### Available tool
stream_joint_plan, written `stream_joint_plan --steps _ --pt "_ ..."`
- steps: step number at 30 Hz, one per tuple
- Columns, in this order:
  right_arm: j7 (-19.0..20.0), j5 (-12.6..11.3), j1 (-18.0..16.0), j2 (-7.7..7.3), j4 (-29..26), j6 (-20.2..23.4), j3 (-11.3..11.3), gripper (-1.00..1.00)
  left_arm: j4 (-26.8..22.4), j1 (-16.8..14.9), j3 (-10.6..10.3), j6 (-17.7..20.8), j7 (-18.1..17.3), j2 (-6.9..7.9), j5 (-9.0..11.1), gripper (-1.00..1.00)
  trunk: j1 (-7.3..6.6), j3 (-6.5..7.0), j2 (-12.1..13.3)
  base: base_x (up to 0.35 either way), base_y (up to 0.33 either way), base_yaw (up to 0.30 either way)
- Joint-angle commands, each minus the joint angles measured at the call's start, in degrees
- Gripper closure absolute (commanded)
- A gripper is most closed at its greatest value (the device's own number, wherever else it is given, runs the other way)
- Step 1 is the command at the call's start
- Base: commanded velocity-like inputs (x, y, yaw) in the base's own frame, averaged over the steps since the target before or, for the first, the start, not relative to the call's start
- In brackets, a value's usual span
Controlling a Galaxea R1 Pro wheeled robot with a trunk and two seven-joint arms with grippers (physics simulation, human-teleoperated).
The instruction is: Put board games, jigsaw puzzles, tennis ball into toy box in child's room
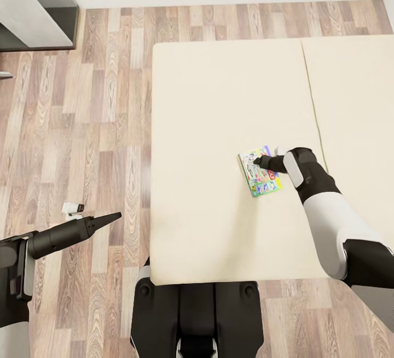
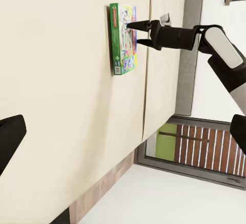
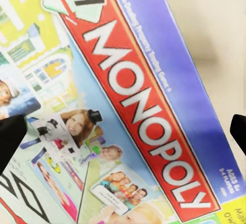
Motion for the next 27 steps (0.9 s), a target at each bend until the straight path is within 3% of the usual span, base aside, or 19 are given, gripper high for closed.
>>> stream_joint_plan --steps 1,6,10,13,27 --pt "0.4 -1.0 0.0 0.09 1.3 0.2 -0.1 -1.00 0.0 0.0 0.1 0.6 -0.5 -0.02 -0.5 -1.00 0.07 -0.07 0.0 0.000 0.000 0.000" --pt "4.4 -0.9 0.1 0.20 1.3 0.3 0.1 -1.00 0.0 0.0 0.1 0.6 -0.5 -0.02 -0.5 -1.00 0.07 -0.07 0.0 0.000 0.000 0.000" --pt "9.4 -1.1 0.1 -0.23 1.3 0.4 5.5 -1.00 0.0 0.0 0.1 0.6 -0.5 -0.02 -0.4 -1.00 0.07 -0.07 0.0 0.000 0.000 0.000" --pt "12.0 -1.1 0.1 -0.39 1.3 0.4 7.7 -1.00 0.0 0.0 0.1 0.6 -0.5 -0.02 -0.4 -1.00 0.07 -0.07 0.0 0.000 0.000 0.000" --pt "14.7 -1.2 0.1 0.43 1.3 1.6 8.7 -1.00 0.0 0.0 0.1 0.6 -0.5 -0.02 -0.4 -1.00 0.07 -0.07 0.0 0.000 0.000 0.000"
